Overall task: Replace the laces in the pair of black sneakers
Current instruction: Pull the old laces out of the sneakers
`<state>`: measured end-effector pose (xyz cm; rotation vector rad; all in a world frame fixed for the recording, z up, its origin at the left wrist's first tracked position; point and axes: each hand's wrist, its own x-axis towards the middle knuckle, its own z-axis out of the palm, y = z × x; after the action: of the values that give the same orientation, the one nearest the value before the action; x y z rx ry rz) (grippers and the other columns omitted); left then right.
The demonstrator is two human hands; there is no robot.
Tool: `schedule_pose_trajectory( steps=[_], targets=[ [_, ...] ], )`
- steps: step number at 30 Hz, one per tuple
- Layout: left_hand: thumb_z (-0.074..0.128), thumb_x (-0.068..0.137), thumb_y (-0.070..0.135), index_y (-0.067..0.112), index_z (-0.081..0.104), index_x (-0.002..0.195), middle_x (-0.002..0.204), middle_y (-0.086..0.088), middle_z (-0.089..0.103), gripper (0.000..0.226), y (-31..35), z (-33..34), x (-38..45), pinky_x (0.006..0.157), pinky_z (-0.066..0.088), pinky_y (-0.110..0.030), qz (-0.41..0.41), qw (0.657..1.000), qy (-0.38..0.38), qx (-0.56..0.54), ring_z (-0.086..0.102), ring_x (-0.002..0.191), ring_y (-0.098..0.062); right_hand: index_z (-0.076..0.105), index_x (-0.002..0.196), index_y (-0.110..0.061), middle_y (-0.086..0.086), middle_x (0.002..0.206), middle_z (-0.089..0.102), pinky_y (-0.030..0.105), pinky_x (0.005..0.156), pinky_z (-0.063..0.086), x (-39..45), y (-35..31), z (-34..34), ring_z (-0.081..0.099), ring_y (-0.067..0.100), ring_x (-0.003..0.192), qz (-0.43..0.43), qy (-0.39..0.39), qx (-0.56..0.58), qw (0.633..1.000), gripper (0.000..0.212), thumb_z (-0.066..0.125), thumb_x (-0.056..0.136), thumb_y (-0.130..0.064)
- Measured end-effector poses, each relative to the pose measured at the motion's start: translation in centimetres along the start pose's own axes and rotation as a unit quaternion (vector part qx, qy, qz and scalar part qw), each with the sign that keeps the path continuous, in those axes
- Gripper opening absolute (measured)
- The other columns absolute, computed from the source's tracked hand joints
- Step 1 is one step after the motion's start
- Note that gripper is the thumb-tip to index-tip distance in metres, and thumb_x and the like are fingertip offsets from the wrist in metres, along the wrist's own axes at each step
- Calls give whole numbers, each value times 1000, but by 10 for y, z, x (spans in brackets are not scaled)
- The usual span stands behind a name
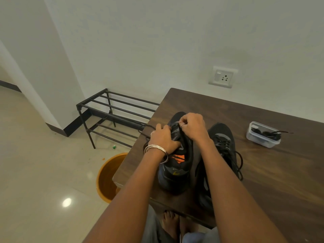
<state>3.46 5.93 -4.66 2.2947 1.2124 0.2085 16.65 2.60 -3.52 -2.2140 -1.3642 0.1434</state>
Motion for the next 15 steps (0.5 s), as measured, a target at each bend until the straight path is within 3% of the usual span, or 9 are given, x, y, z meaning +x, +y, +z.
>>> schedule_pose_trajectory(
  steps=[3,6,9,12,15],
  targets=[
    [66,82,36,12,43,133,132,-11,39,60,0,5,-2,98,42,-43,0,1000,13,13,44,120,-37,73,88,-3,2,87,67,35,82,53,0,3,0,65,22,92,10,4,48,999,17,56,87,1],
    [64,84,35,13,43,132,132,-12,38,57,2,6,-4,97,43,-43,1,1000,21,11,43,120,-36,74,109,-13,2,105,70,30,91,51,2,4,-1,63,17,102,-4,-45,51,998,22,63,92,-3],
    [63,85,34,13,44,131,131,-11,38,54,1,7,-4,95,43,-43,-1,1000,27,7,43,120,-36,76,100,-20,2,101,70,34,89,53,6,0,0,63,18,97,-24,-72,-38,996,22,61,94,-7],
    [63,85,33,13,44,130,131,-11,39,53,0,8,-4,94,43,-43,2,999,36,4,43,119,-36,71,90,-19,1,94,61,41,87,52,2,-6,4,55,21,99,-44,-47,-89,994,21,58,92,-2],
    [63,85,31,14,43,129,131,-11,39,52,0,8,-5,93,43,-40,0,999,44,-6,43,119,-35,59,92,-19,1,106,53,47,91,47,1,-5,9,45,24,108,-41,-60,-99,992,20,50,94,-1]
  ],
)
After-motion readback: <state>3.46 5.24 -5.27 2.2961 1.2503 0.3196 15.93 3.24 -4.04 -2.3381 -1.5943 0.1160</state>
